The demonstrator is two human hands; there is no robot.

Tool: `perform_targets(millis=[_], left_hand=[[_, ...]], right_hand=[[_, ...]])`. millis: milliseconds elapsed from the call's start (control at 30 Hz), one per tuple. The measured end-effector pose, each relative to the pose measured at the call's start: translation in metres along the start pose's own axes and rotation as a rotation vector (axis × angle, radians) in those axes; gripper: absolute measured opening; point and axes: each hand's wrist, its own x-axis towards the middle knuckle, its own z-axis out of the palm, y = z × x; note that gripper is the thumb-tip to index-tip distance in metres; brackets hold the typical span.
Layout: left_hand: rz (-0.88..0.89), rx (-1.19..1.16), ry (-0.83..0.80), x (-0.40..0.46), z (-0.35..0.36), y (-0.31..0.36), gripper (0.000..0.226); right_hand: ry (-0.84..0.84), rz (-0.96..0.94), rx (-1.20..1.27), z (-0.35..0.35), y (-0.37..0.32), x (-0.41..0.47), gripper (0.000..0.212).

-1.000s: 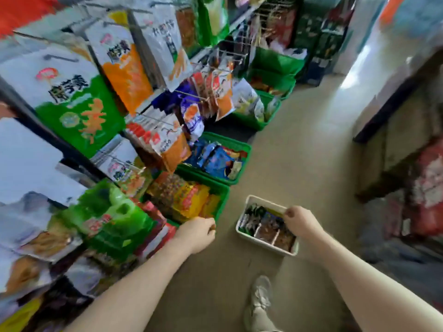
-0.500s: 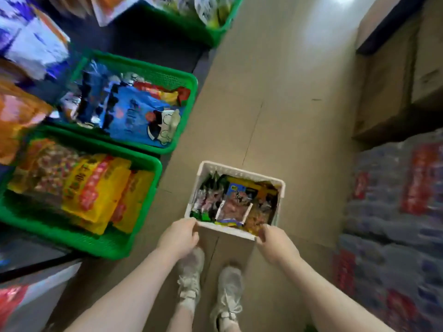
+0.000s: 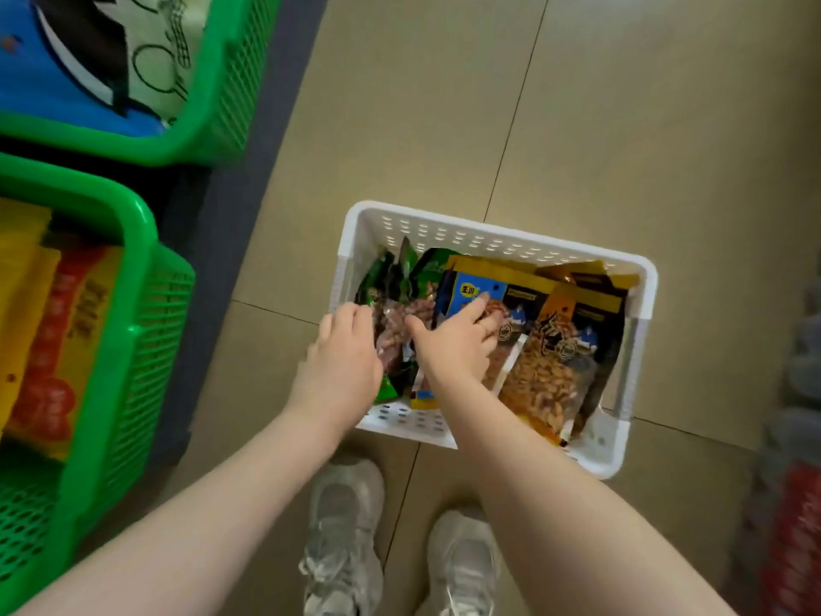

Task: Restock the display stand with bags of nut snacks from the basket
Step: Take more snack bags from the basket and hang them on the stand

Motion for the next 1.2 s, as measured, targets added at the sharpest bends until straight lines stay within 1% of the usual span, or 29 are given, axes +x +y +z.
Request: perform_targets(millis=[67,167,233,300,367,400,467,533,600,667,733,833,933,1000,1100,1200], left_hand=[[0.033,-0.023,-0.007,0.002,0.008,0.001,0.046],[-0.028,-0.065,-0.025,0.01,0.014,0.002,0.061],[-0.105,-0.147,-0.031,0.015,0.017,0.008,0.069],[-0.208,-0.251,-0.009,0.019,0.021,0.014,0.073],[-0.275,-0.262,0.036,0.019,0.024,0.021,0.075],[-0.301,-0.282,0.066,0.018,0.026,0.023,0.075],[-0.384,-0.437,0.12,0.02,0.028,0.028,0.075],[-0.447,-0.543,0.12,0.023,0.032,0.029,0.076],[-0.453,-0.454,0.039,0.026,0.039,0.027,0.078],[-0.427,-0.29,-0.03,0.024,0.046,0.025,0.081],[-0.421,-0.206,-0.048,0.02,0.053,0.027,0.082],[-0.414,-0.156,-0.028,0.018,0.059,0.032,0.081],[-0.389,-0.125,-0.017,0.02,0.056,0.032,0.07],[-0.332,-0.124,0.003,0.016,0.053,0.031,0.062],[-0.238,-0.121,0.029,0.011,0.046,0.029,0.046],[-0.196,-0.086,0.018,0.018,0.034,0.028,0.032]], right_hand=[[0.044,0.015,-0.035,0.003,0.005,0.007,0.099],[0.073,-0.013,-0.085,-0.007,0.019,0.013,0.087],[0.075,-0.052,-0.074,-0.015,0.029,0.015,0.078],[0.082,-0.094,-0.047,-0.021,0.035,0.015,0.071],[0.112,-0.097,-0.004,-0.027,0.038,0.016,0.064],[0.13,-0.071,0.036,-0.03,0.038,0.016,0.06],[0.158,-0.002,0.139,-0.034,0.04,0.017,0.054],[0.18,0.018,0.19,-0.036,0.043,0.016,0.048],[0.187,-0.003,0.173,-0.036,0.046,0.013,0.041],[0.187,-0.023,0.139,-0.035,0.051,0.009,0.042],[0.198,-0.05,0.084,-0.033,0.056,0.009,0.041],[0.185,-0.11,-0.026,-0.038,0.06,0.012,0.033],[0.163,-0.115,-0.03,-0.047,0.062,0.011,0.04],[0.159,-0.11,0.014,-0.052,0.065,0.007,0.043],[0.16,-0.099,0.073,-0.058,0.07,-0.002,0.041],[0.15,-0.081,0.086,-0.064,0.071,-0.008,0.042]])
